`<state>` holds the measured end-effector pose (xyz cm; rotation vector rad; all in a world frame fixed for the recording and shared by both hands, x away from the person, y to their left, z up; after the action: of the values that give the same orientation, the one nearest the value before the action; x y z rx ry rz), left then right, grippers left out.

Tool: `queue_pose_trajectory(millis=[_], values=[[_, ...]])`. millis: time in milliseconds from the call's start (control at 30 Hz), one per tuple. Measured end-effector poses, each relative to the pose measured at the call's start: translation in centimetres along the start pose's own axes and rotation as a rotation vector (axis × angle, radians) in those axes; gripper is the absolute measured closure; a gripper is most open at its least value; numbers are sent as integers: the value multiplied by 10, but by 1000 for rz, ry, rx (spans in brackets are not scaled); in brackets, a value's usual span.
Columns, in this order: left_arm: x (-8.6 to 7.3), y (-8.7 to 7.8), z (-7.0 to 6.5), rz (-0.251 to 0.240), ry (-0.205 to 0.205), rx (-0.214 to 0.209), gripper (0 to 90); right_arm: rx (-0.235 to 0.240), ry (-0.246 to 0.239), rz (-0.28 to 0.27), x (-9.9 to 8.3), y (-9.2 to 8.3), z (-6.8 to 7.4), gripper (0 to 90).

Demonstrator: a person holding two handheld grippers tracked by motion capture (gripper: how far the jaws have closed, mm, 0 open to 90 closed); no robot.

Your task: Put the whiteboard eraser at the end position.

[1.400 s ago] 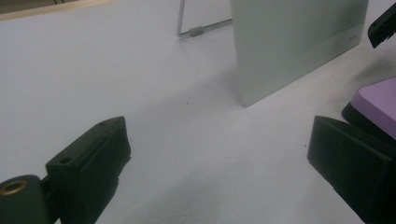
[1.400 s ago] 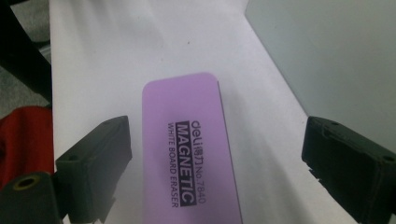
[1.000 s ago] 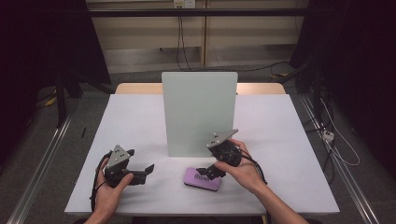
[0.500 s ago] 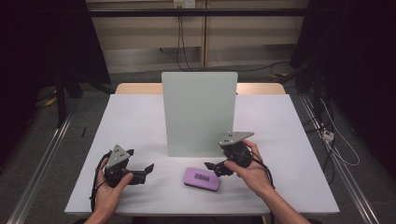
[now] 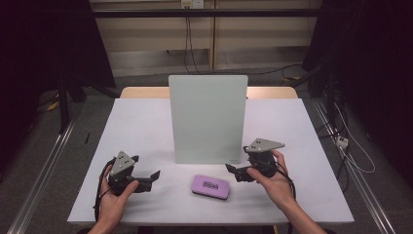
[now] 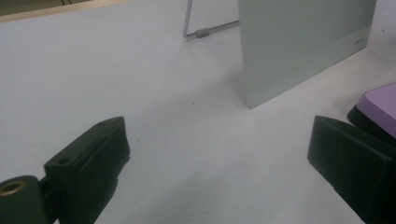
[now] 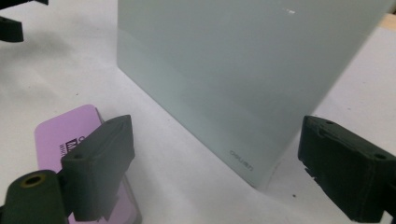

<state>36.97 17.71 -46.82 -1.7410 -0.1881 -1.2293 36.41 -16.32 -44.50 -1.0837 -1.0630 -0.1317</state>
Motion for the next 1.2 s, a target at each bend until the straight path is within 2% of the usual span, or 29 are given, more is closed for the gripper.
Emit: queue_pose_trajectory(millis=[500,633,767,1200], values=[[1,-1,3,-9,-6,16,52,-82,85,-47,-21,-23,-22,91],[0,-1,3,-12,-24,20,52,-113,112,-68,-27,-30,-29,78],[0,-2,3,-13,-31,25,53,-124,138,-68,-35,-33,-34,79],[1,-4,6,-23,-47,32,53,-180,182,-95,-58,-51,-49,81]])
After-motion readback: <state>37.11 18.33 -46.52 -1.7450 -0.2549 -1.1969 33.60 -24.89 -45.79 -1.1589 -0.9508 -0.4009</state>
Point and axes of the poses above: each handheld gripper's, and its own axes: y roughly forward along the jaws, x roughly out of its top, z roughly to its left, the point moved 6 cm from there along y, roughly forward along the jaws, and after that the axes turned 6 degrees about z, right-handed, at the moved point
